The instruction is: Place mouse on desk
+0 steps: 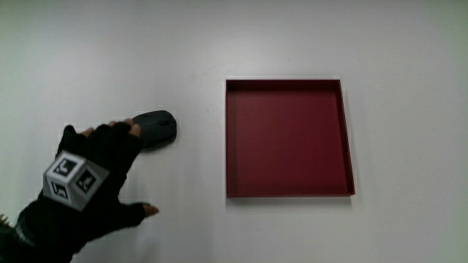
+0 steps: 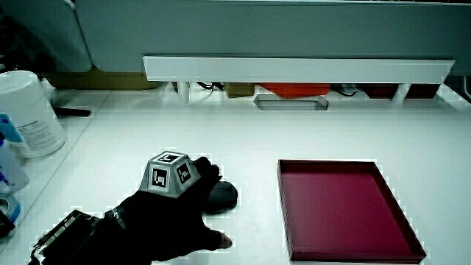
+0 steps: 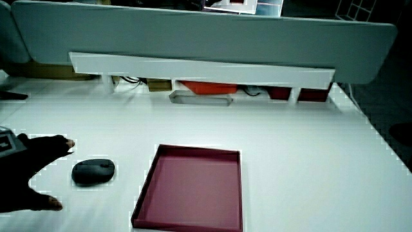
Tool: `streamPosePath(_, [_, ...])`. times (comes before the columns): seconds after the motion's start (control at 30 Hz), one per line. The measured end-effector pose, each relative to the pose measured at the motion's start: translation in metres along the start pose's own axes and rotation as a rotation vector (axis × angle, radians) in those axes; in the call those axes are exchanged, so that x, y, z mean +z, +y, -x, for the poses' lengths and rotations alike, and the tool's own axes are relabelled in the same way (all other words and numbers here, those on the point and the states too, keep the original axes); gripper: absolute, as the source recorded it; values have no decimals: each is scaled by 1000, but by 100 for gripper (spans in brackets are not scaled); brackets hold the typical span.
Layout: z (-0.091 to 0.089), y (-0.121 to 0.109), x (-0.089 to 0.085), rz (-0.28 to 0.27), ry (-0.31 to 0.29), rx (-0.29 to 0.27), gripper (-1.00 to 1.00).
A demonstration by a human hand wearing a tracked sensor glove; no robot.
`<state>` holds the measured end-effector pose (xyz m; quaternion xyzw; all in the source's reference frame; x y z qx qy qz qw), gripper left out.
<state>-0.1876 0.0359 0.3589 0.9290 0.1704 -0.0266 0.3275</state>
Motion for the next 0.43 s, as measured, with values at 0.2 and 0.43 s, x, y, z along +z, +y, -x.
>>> streamPosePath(0.2, [-13,-21,-10,18,-20,-13,-100])
streamPosePath(0.43, [-20,-30,-18,23,-28,-20,-100])
